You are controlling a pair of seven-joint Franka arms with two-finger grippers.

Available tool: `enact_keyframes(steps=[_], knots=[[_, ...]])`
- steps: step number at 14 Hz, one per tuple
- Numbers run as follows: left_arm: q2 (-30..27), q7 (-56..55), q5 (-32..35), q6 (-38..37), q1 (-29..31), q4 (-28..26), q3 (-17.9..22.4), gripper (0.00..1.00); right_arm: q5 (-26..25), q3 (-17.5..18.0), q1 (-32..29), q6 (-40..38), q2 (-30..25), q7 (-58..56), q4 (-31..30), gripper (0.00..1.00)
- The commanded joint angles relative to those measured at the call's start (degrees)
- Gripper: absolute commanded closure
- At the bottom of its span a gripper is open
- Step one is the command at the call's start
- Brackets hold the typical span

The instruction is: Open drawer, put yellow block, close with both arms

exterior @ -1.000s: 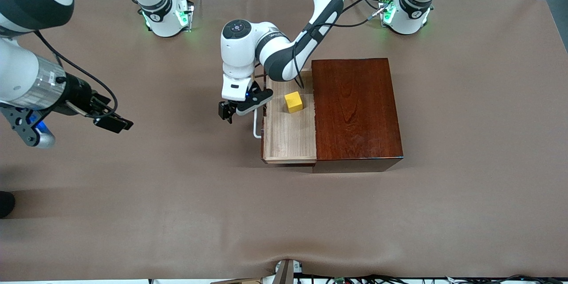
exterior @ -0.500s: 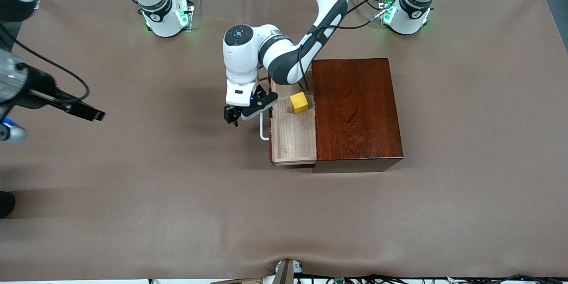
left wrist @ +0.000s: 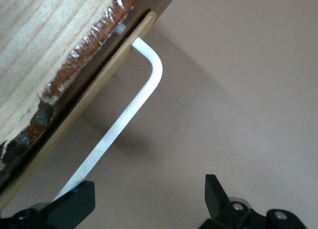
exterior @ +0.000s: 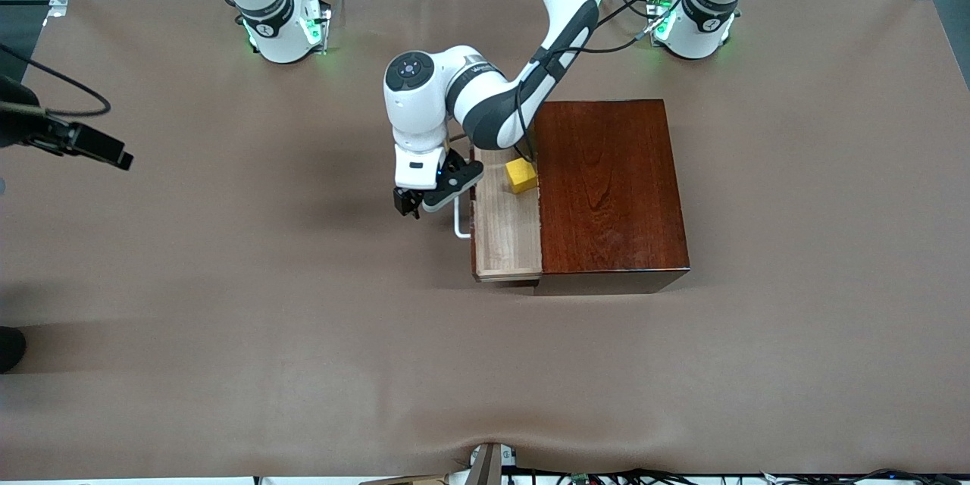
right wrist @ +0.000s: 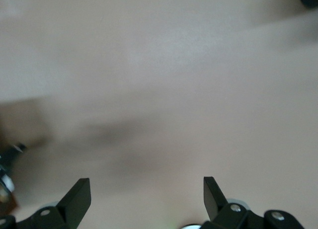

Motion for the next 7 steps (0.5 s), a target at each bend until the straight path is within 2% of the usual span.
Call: enact_keyframes(steps=[1, 7], knots=[[-1.5, 3.2, 0.6, -6.9, 2.0, -1.0, 0.7, 0.00, -1.3, 0.7, -2.0, -0.8, -3.1, -7.5, -3.8, 0.00], [-2.5, 5.0, -1.5, -11.7, 3.6, -1.0, 0.9, 0.00, -1.8, 0.6, -2.4, 2.4, -10.1, -7.5, -14.9, 0.00]])
